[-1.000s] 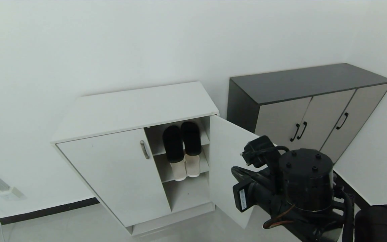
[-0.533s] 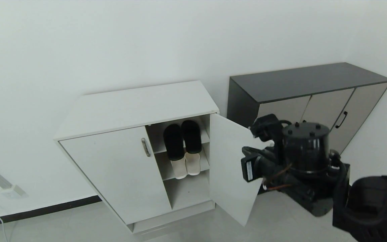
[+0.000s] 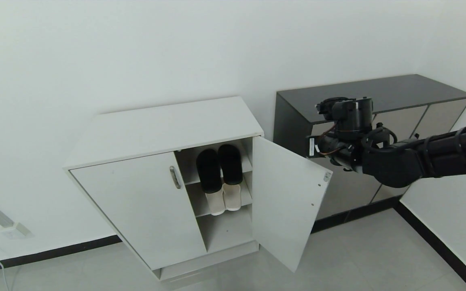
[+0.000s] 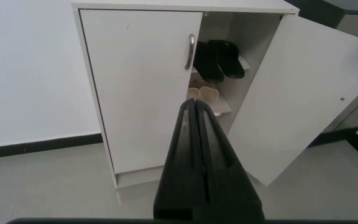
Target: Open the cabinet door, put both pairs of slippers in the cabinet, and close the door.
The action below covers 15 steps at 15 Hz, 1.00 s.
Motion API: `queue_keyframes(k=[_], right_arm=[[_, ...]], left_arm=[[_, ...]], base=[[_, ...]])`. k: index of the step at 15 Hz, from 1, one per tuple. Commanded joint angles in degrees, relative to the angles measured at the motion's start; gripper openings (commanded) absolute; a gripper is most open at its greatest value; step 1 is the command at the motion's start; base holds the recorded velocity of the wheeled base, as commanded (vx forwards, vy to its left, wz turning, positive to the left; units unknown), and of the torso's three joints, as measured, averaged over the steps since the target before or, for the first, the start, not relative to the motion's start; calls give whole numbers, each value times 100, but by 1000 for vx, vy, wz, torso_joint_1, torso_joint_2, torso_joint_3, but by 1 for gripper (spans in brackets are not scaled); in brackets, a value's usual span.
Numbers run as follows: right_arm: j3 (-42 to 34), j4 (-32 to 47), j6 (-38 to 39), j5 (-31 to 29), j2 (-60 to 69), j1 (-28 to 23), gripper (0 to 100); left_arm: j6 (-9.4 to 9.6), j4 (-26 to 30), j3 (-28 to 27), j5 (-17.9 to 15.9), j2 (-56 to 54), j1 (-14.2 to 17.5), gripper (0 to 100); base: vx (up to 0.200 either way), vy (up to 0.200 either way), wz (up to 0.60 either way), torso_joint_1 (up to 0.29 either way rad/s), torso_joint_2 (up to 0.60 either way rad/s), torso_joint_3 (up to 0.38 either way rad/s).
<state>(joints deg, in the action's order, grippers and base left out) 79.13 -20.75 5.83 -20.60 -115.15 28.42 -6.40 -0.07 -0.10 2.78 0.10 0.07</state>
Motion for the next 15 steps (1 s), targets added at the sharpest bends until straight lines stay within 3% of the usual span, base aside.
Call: queue_keyframes(k=[1,10,15], right_arm=[[129,1,68,83,-455,-170,0],[191,-8,173,215,-781,-293,0],[-179,-43,208,215,-491,59,0]], left_arm=[[-2,-1,1,3,-1,1,0],[-2,-1,1,-5,-1,1,0],[-2,-1,1,-5,-1,1,0]], base=[[0,0,0,0,0,0],[0,0,0,0,0,0],[0,0,0,0,0,0]])
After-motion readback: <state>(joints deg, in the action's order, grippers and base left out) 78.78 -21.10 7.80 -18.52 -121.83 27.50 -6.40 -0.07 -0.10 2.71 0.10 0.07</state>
